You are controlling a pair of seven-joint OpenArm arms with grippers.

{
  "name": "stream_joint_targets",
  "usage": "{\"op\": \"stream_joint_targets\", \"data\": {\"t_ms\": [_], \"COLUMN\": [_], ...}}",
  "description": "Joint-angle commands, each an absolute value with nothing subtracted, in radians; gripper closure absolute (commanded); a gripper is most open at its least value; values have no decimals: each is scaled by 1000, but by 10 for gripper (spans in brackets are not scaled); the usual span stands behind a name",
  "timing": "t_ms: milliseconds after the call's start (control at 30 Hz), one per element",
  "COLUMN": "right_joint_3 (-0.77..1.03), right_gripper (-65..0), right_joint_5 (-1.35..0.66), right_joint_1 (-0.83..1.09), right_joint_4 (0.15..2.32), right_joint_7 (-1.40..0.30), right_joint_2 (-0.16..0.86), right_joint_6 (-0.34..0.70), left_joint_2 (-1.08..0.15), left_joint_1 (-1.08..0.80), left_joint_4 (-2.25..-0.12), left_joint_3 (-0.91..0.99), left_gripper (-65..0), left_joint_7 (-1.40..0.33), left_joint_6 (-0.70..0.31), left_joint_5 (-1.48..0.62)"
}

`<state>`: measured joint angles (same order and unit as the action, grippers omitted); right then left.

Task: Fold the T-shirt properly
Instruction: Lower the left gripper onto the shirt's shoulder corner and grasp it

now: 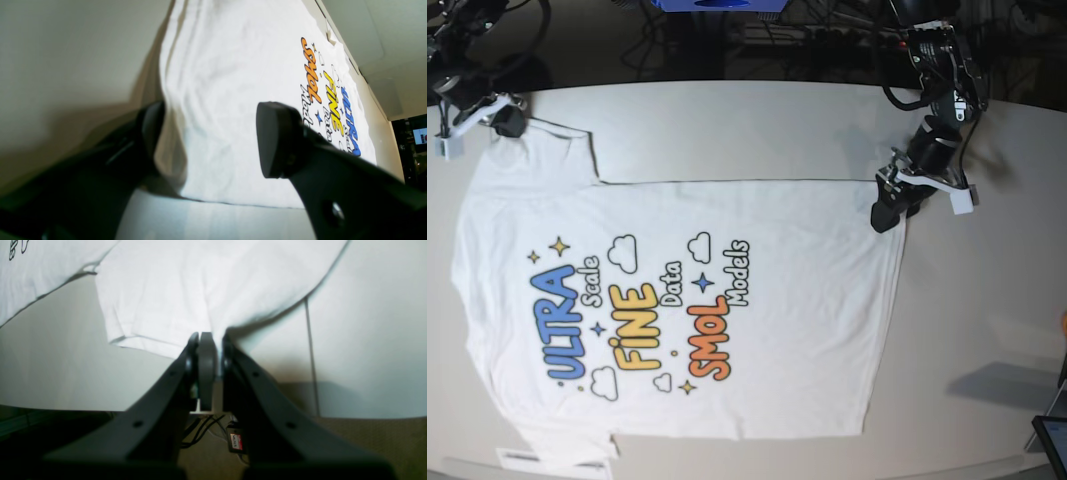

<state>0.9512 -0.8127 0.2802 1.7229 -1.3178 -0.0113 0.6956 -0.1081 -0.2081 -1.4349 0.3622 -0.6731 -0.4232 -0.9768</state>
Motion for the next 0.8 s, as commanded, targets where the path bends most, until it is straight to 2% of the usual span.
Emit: {"op": "stream_joint_targets", "data": {"t_ms": [0, 100, 133, 200, 300, 333, 467, 533, 767], "right_joint_3": [954, 954, 954, 954, 954, 954, 954, 954, 954], "right_gripper": [-3, -3, -3, -3, -3, -3, -3, -3, -3], "right_joint_5": [-835, -835, -835, -835, -835, -835, -834, -834, -840], "right_joint_1": [280, 280, 280, 280, 280, 280, 280, 280, 295], "right_joint_4": [1735, 1735, 1735, 1735, 1735, 1735, 1735, 1739, 1805], "right_joint_7": [-1303, -1303, -1303, -1303, -1303, -1303, -1303, -1303, -1314], "right_joint_2": [1, 1, 1, 1, 1, 1, 1, 1, 39], "right_joint_6": [698, 698, 698, 698, 698, 698, 698, 698, 698], "left_joint_2": [-116, -116, -116, -116, -116, -116, -119, -119, -122], "left_joint_1": [-217, -216, -216, -214, -214, -214, -220, -222, -245], "left_joint_4": [-1435, -1434, -1434, -1434, -1434, -1434, -1443, -1445, -1455], "left_joint_3": [367, 367, 363, 360, 360, 360, 360, 360, 369], "left_gripper": [-386, -381, -359, -259, -69, -44, -32, 0, 0], "left_joint_7": [-711, -711, -711, -711, -711, -711, -714, -716, -716], "left_joint_6": [-394, -394, -394, -394, -394, -394, -394, -394, -394], "left_joint_5": [-944, -944, -944, -944, -944, -944, -944, -944, -944]}}
